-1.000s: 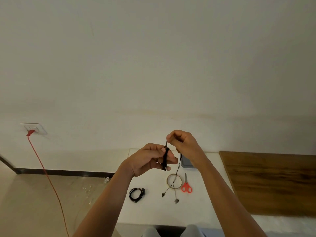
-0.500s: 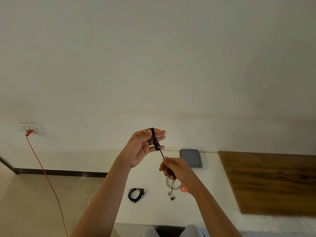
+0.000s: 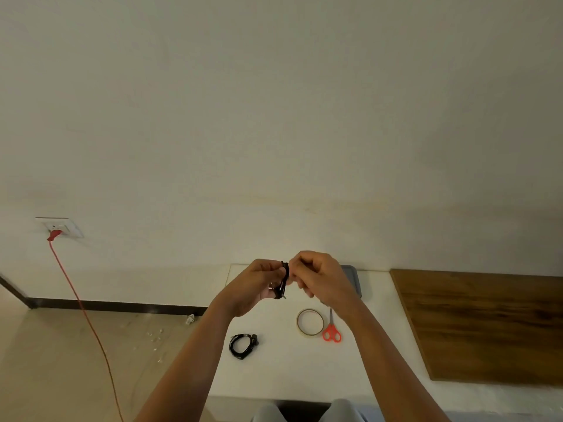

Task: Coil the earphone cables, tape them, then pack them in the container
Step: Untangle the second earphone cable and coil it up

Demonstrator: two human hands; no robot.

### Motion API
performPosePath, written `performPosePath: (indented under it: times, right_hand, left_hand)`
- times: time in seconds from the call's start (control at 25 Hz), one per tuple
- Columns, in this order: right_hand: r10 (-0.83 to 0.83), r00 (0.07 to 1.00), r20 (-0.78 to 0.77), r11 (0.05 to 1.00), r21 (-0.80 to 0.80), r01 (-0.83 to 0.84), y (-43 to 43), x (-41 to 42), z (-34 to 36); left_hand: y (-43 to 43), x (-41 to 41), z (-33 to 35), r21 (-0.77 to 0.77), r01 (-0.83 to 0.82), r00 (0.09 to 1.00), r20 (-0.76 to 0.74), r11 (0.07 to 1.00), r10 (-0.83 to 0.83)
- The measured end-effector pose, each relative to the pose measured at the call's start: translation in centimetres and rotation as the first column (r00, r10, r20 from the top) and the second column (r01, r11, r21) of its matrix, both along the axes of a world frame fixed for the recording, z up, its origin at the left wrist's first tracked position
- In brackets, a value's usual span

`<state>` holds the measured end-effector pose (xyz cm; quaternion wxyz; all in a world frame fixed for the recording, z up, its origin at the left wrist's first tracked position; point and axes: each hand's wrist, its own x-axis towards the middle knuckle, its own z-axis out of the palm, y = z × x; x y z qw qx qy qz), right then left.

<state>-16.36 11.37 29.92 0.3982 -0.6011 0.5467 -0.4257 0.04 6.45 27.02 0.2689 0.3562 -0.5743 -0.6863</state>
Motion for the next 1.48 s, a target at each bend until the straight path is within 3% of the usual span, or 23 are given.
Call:
performPosePath:
  times: [0.12,0.2,0.32,0.4,0.6,0.72,0.88,1.0,1.12,1.2,1.48]
  right_hand:
    - [-0.078,0.996,-0.045,0.996,-0.056,0.075,-1.5,-0.3,0.0]
    - [-0.092,0.995,-0.031,0.996,-0.023,0.092,-2.3,-0.7,-0.4]
    - [-0.070,0.979,0.193,0.991,0.127,0.046,-3.0,-1.5,-1.7]
    - [-0.073,0.951,0.301,0.973,0.231,0.002,-2.8,-1.3,-2.9]
    - [-0.076,0.958,0.278,0.935,0.353,-0.028,-0.4,-0.3,-5.2]
    - [0.005,0.976,0.216,0.927,0.364,-0.085,1.1,-0.3,-5.3]
    - [0.087,0.996,0.015,0.956,0.279,-0.088,2.4,-0.1,-4.5]
    - [0.082,0.965,-0.251,0.991,0.120,-0.053,2.1,-0.1,-3.2]
    - [0.053,0.824,-0.564,0.994,-0.050,-0.098,1.3,-0.4,-2.1]
    - [0.026,0.746,-0.666,0.976,-0.146,-0.165,0.7,-0.7,-1.6]
    - [0.066,0.938,-0.340,0.963,-0.224,-0.149,-1.1,-1.6,-1.1]
  left_hand:
    - [0.5,0.1,0.3,0.040,0.088,0.996,0.016,0.995,-0.089]
    - [0.6,0.2,0.5,0.079,0.122,0.992,-0.051,0.989,-0.118]
    - [0.8,0.0,1.2,0.101,0.161,0.972,-0.187,0.982,-0.141]
    - [0.7,-0.1,1.6,0.132,0.160,0.946,-0.304,0.978,-0.114]
    - [0.2,-0.2,1.6,0.175,0.054,0.897,-0.442,0.983,0.029]
    - [0.0,-0.2,1.1,0.195,-0.036,0.865,-0.486,0.980,0.128]
    - [-0.3,-0.1,0.6,0.124,-0.167,0.925,-0.323,0.978,0.199]
    - [0.1,-0.5,0.7,0.030,-0.127,0.983,-0.129,0.991,0.130]
    - [0.3,-0.7,1.0,0.001,-0.047,0.999,-0.011,0.999,0.047]
    - [0.3,-0.6,0.9,0.007,-0.012,1.000,-0.006,1.000,0.012]
    - [0.5,-0.4,-0.5,0.146,0.073,0.995,-0.077,0.987,-0.062]
